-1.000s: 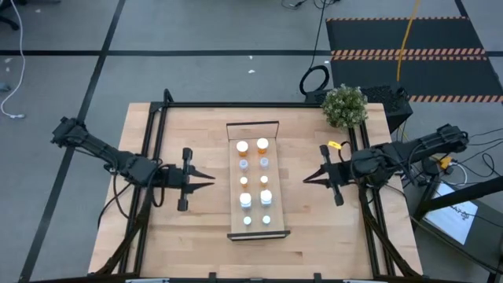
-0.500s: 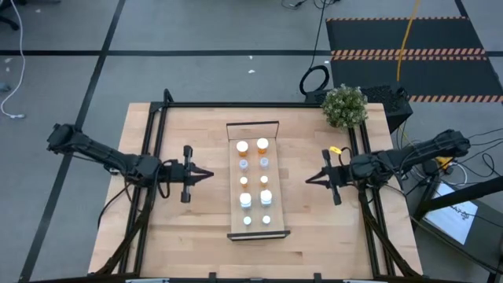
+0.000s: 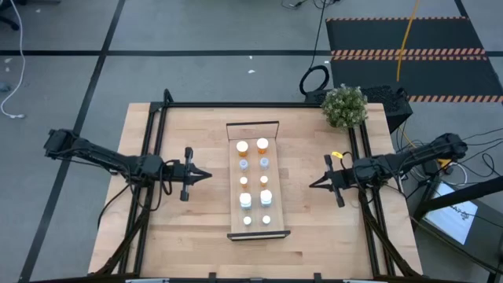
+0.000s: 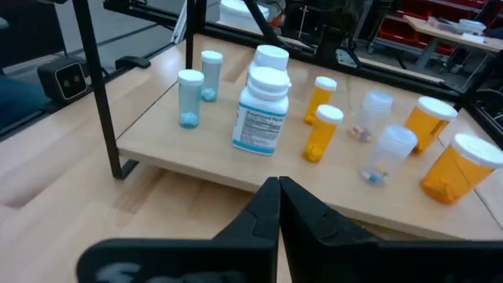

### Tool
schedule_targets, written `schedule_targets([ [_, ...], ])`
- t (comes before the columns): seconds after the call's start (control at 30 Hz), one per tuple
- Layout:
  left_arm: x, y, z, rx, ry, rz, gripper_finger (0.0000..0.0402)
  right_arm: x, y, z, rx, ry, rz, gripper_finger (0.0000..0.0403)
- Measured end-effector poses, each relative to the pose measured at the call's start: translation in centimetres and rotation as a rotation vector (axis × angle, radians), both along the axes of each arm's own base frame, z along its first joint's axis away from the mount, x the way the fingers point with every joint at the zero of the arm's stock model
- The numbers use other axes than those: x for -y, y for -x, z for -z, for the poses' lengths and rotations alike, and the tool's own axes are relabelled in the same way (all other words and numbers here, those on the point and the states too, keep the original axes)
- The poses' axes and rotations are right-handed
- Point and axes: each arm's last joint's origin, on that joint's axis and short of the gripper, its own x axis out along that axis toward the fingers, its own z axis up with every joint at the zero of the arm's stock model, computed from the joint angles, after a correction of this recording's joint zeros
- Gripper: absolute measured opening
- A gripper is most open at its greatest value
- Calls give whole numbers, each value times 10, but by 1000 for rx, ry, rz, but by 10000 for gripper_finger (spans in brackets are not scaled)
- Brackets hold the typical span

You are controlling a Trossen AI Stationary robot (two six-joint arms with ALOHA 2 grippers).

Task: Pick and place medicine bottles onto shelf by color
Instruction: Return to Home Position

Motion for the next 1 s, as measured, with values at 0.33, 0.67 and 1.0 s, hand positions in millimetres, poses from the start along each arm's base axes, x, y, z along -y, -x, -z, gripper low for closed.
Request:
schedule_targets([
  [0.33, -4, 19, 11, 60, 14, 0, 6, 2, 7, 5, 37, -9, 0, 0],
  [0.67, -6, 27, 9, 83, 18, 0, 18, 4, 14, 5, 35, -4, -10, 0],
  [1.0, -7, 32, 9, 81, 17, 0, 11, 4, 17, 20, 93, -10, -33, 0],
])
